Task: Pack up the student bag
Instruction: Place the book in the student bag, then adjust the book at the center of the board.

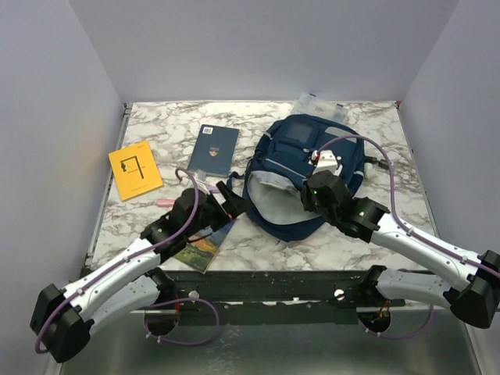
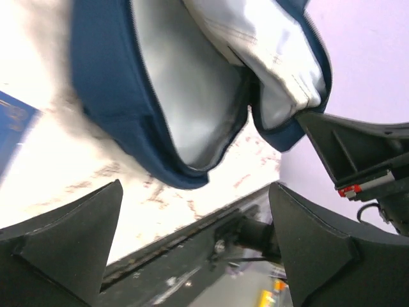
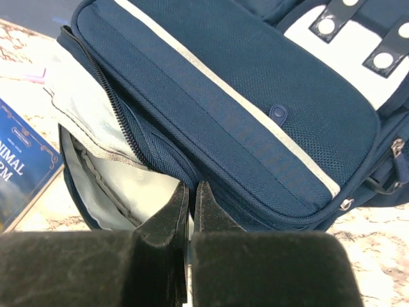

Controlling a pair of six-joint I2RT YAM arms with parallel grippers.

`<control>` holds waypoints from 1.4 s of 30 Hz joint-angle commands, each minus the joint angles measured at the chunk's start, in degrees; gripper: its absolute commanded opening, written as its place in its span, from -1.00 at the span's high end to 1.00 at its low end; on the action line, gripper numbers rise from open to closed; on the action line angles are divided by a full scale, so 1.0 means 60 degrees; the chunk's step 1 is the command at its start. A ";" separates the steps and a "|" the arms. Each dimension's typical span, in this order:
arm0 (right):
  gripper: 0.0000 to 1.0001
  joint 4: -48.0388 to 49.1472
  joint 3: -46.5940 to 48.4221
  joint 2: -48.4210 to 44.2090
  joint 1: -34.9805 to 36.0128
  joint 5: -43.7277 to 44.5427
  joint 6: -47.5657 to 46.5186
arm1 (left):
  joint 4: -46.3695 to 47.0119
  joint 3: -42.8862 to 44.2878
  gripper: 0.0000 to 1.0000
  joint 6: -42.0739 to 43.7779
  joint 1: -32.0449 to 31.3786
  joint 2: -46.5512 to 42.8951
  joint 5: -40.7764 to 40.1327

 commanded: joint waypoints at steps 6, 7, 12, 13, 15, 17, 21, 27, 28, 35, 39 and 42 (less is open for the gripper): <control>0.91 -0.0557 -0.0707 0.0132 -0.0127 -0.1362 0.0988 | -0.4091 0.2095 -0.97 0.4757 0.5107 -0.0384 0.2888; 0.87 -0.0440 -0.0924 0.0004 -0.0127 -0.1519 0.1093 | -0.3950 0.2286 -0.97 0.4976 0.5546 -0.0227 0.2995; 0.68 -0.0568 -0.1448 -0.0457 -0.0127 -0.2652 0.1803 | -0.3684 0.3673 -0.97 0.5075 0.7274 0.1717 0.3705; 0.58 -0.0628 -0.1565 -0.0582 -0.0126 -0.2666 0.1839 | -0.3494 0.3927 -0.97 0.4833 0.7609 0.2163 0.4106; 0.27 -0.0865 -0.1621 -0.0953 -0.0128 -0.2177 0.2023 | -0.2925 0.4149 -0.85 0.4282 0.8289 0.3053 0.4991; 0.04 -0.0660 -0.1494 -0.1289 -0.0127 -0.2262 0.1783 | -0.1627 0.3932 -0.85 0.3539 0.8710 0.3565 0.5804; -0.27 -0.0299 -0.0370 -0.0808 -0.0127 -0.2451 0.1174 | -0.0975 0.4389 -0.91 0.3445 0.8941 0.4341 0.5600; -0.57 0.1195 0.1879 0.1640 -0.0128 -0.3121 0.0733 | -0.2286 0.6677 -0.90 0.4992 0.8893 0.6756 0.6106; -0.59 0.1596 0.2155 0.2096 -0.0127 -0.3033 0.0851 | -0.2485 0.6845 -0.89 0.5054 0.8894 0.7029 0.6180; -0.63 0.3792 0.3836 0.5280 -0.0149 -0.2837 0.2320 | -0.3798 0.8555 -0.95 0.5598 0.8842 0.8619 0.4571; -0.62 0.4268 0.5102 0.7259 -0.0149 -0.2752 0.2471 | -0.4743 0.9657 -0.97 0.6086 0.8659 0.9776 0.3817; -0.62 0.4270 0.6033 0.8445 -0.0182 -0.2592 0.2435 | -0.4812 0.9969 -0.97 0.5856 0.8606 1.0331 0.3962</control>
